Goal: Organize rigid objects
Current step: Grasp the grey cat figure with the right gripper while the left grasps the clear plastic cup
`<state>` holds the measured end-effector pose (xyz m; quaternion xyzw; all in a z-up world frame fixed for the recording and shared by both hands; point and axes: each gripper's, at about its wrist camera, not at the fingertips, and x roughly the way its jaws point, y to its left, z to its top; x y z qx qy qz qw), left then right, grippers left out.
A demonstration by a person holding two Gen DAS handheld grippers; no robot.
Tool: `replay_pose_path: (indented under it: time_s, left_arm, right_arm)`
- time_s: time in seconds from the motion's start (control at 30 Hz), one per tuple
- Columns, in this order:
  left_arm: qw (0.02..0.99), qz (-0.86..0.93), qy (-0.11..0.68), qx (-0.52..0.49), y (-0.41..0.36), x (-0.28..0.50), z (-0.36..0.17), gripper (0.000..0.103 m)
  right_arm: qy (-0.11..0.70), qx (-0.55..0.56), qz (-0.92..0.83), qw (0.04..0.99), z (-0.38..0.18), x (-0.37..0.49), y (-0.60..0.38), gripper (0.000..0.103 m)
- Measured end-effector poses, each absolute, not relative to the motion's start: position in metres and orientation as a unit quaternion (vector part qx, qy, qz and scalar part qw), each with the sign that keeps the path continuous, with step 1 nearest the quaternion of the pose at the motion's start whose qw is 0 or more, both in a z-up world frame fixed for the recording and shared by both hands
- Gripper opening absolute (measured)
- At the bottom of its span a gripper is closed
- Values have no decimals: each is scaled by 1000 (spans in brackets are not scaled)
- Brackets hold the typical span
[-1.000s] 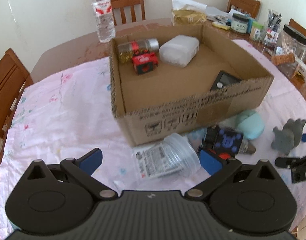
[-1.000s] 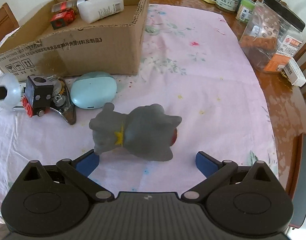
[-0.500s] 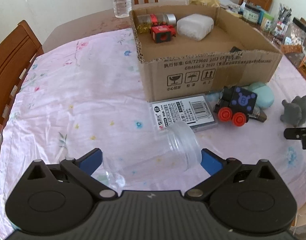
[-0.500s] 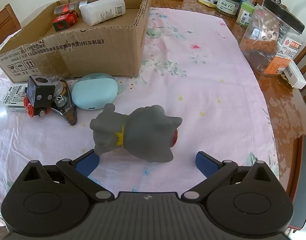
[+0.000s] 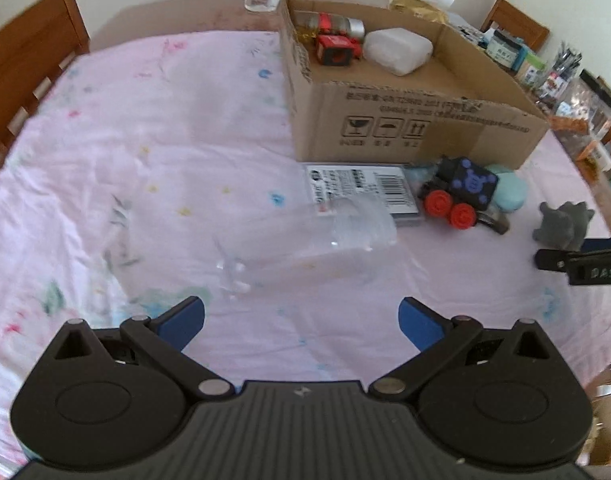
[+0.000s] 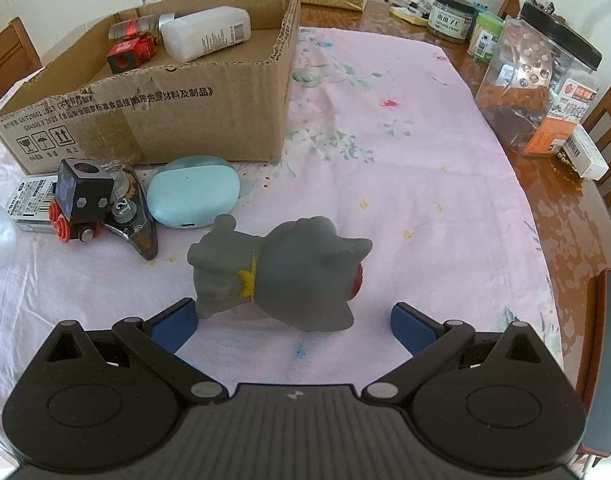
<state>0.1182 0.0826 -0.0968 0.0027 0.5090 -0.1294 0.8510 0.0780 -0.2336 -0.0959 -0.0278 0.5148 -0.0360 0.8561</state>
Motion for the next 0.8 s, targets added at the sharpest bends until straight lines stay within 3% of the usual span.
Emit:
replay_pose_path:
  time_s: [0.8]
  left_arm:
    - [874,-89,475,52,51,138,-118,103]
  right_arm:
    - [502,-30,-35,864,-97,76,-228,103]
